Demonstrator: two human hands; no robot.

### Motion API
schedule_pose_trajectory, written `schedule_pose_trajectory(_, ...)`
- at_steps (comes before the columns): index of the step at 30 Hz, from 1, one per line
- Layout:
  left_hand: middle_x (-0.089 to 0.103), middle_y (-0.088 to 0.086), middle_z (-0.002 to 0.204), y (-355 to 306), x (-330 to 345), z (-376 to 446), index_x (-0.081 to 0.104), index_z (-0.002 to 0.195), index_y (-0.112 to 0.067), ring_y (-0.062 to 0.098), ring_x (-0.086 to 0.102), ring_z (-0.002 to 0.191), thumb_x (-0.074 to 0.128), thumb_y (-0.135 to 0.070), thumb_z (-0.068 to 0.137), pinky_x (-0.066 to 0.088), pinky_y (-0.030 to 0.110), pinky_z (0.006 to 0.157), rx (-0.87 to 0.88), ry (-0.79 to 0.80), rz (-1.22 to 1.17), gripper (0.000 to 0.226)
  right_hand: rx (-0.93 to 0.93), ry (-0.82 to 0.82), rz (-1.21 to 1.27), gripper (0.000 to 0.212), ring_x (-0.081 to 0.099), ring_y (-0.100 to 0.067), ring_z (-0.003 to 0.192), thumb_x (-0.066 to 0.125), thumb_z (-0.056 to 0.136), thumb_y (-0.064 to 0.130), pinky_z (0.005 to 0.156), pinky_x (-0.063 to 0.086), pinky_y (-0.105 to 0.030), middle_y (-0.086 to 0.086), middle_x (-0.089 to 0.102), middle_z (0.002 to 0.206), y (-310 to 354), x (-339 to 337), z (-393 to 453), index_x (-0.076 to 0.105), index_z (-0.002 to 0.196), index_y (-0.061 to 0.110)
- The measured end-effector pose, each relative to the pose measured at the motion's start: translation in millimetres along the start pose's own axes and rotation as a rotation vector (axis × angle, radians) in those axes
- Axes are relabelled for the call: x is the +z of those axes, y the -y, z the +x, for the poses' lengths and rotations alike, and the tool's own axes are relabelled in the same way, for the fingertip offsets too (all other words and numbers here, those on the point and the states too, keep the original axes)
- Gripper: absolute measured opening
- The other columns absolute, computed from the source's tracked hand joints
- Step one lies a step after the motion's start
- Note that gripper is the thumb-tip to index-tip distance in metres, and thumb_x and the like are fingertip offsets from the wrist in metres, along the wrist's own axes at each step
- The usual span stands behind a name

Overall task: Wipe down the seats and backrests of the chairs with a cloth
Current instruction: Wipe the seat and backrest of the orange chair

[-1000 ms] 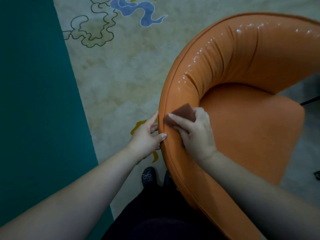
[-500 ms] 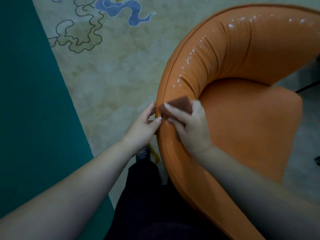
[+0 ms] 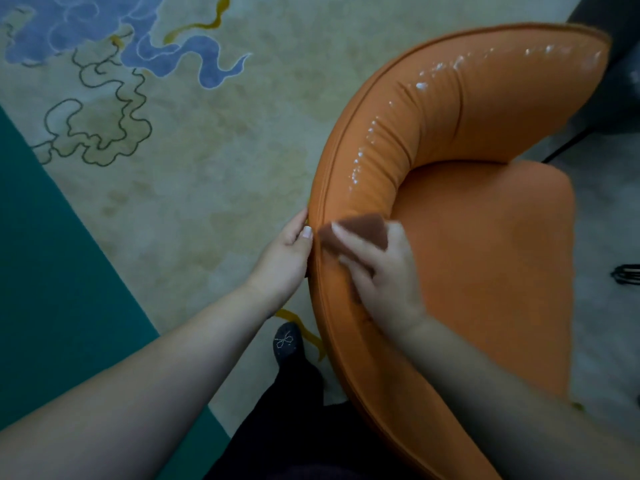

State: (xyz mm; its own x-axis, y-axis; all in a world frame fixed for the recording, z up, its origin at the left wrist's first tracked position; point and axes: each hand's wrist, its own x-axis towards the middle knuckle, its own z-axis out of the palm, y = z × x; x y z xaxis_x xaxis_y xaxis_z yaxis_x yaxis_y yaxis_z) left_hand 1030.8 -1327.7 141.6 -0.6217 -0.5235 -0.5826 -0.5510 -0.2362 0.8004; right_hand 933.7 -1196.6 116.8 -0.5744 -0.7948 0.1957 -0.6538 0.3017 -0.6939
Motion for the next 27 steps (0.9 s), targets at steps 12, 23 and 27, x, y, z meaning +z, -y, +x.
schedule_pose_trajectory(12, 0.035, -0.003, 0.153, -3.6, -13.5, 25.8, 0.008, 0.152, -0.039, 0.018, 0.044, 0.132, 0.03, -0.034, 0.104, 0.041, 0.044, 0.107, 0.059, 0.174, 0.102, 0.053, 0.245, -0.227, 0.051, 0.038, 0.052, -0.031, 0.106, 0.064, 0.09, 0.019, 0.099, 0.044, -0.035, -0.012, 0.048, 0.112, -19.8, 16.6, 78.9, 0.063, 0.126, 0.029)
schedule_pose_trajectory(23, 0.04, -0.001, 0.15, -28.3, 34.2, 77.1, 0.032, 0.149, -0.028, 0.025, 0.046, 0.129, 0.029, -0.034, 0.101, 0.033, 0.022, 0.095, 0.199, -0.416, 0.333, 0.048, 0.168, -0.233, -0.016, 0.034, 0.054, -0.035, 0.1, 0.066, 0.088, 0.025, 0.093, 0.045, -0.042, -0.017, 0.051, 0.106, -33.3, 12.2, 113.8, 0.067, 0.121, 0.027)
schedule_pose_trajectory(27, 0.05, 0.001, 0.143, -28.9, 40.4, 76.1, 0.031, 0.147, -0.037, 0.035, 0.056, 0.112, 0.023, -0.043, 0.094, 0.043, 0.034, 0.086, 0.191, -0.497, 0.405, 0.055, 0.302, -0.32, 0.076, 0.035, 0.053, -0.031, 0.102, 0.065, 0.089, 0.025, 0.096, 0.045, -0.041, -0.013, 0.048, 0.107, -46.2, 11.6, 153.1, 0.065, 0.124, 0.031)
